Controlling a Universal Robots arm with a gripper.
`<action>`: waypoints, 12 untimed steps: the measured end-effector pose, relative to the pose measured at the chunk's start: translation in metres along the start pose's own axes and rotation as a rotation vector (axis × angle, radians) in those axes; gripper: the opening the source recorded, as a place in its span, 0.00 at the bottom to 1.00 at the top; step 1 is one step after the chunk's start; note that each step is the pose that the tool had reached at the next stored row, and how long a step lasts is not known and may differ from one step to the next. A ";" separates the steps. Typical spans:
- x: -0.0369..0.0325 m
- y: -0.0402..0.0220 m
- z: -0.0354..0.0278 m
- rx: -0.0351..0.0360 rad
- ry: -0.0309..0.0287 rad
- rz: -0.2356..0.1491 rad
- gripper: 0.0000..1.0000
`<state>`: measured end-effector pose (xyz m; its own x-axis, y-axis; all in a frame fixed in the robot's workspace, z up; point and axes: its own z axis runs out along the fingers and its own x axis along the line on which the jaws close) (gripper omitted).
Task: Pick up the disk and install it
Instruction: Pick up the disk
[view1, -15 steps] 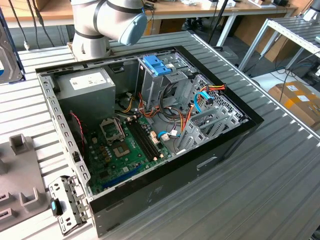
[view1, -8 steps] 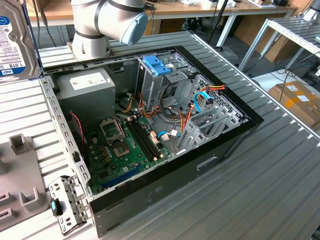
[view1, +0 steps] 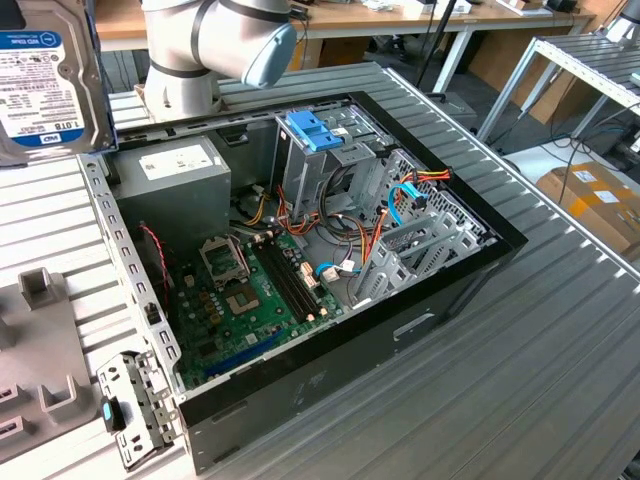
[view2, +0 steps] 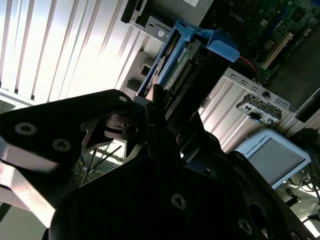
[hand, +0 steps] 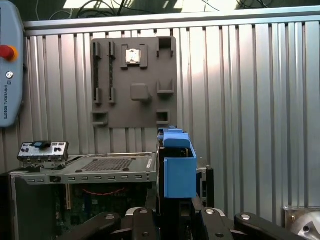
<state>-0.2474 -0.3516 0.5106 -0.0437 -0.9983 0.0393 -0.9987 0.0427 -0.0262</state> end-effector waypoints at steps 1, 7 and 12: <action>-0.0002 -0.0043 0.0001 -0.0004 0.0000 0.000 0.35; -0.0011 -0.0256 0.0009 -0.0030 0.0001 0.000 0.35; -0.0022 -0.0487 0.0016 -0.0052 0.0002 0.000 0.35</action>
<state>-0.1987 -0.3516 0.5102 -0.0435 -0.9983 0.0395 -0.9989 0.0427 -0.0210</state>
